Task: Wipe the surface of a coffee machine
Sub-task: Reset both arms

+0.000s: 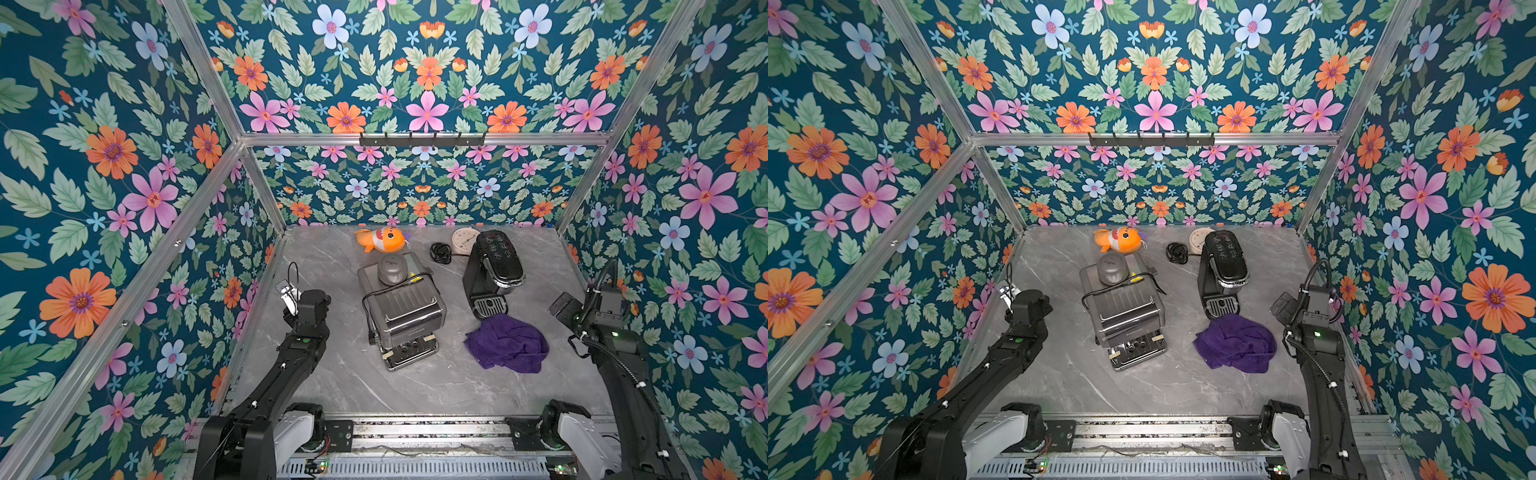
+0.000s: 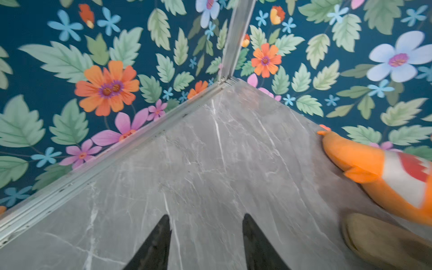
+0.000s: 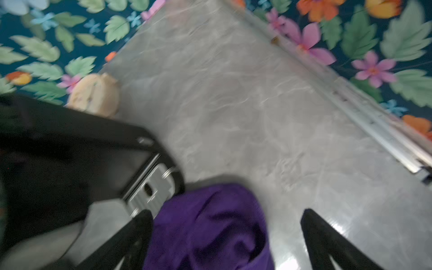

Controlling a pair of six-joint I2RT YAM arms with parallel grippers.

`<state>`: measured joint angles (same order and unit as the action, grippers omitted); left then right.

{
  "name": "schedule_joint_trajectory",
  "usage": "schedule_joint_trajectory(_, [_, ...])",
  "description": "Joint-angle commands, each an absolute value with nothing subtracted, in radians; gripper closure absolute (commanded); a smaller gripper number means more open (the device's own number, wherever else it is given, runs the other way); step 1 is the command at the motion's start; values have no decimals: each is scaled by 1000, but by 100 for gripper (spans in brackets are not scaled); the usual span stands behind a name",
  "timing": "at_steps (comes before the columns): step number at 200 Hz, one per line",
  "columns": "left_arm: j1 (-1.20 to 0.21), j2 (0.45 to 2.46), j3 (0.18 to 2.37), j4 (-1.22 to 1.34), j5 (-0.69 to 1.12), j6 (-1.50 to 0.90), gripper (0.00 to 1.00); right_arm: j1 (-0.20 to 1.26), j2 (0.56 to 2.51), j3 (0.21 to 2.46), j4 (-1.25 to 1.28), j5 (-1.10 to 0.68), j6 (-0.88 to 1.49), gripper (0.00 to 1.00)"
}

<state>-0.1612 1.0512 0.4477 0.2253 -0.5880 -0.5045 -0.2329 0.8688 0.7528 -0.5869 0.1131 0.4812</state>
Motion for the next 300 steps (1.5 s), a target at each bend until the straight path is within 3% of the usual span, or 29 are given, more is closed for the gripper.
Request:
schedule_joint_trajectory(1, [-159,1086,374,477,-768,-372,49,-245,881,637,-271,283,364,1])
schedule_joint_trajectory(21, [-158,1135,255,680,-764,-272,47,-245,864,487,-111,228,322,1])
schedule_joint_trajectory(44, [-146,1247,110,1114,-623,-151,45,-246,800,283,138,134,290,1])
schedule_joint_trajectory(77, [-111,1373,136,1275,-324,-20,43,-244,795,64,641,-47,273,1])
schedule_joint_trajectory(137, [44,1625,175,1479,-62,-79,40,-240,1264,163,1020,-242,207,1])
schedule_joint_trajectory(153, [44,1588,194,1369,-20,-63,39,-223,1400,187,1127,-261,184,1])
schedule_joint_trajectory(167, [44,1613,225,1363,-57,-73,37,-139,1476,217,1141,-186,116,1])
schedule_joint_trajectory(179, [36,1599,261,1266,-54,-61,33,-115,1427,296,881,-97,117,1])
schedule_joint_trajectory(186, [27,1600,264,1254,-69,-55,29,-93,1434,291,927,-54,107,1])
schedule_joint_trajectory(193, [25,1608,261,1277,-75,-52,18,-86,1464,278,992,-38,109,1])
schedule_joint_trajectory(196, [25,1608,262,1278,-75,-52,4,-86,1457,280,977,-37,108,1])
schedule_joint_trajectory(199, [25,1607,262,1273,-74,-52,1,-86,1445,283,944,-31,113,1])
schedule_joint_trajectory(300, [17,1605,262,1268,-82,-48,0,-87,1443,275,962,-9,119,1])
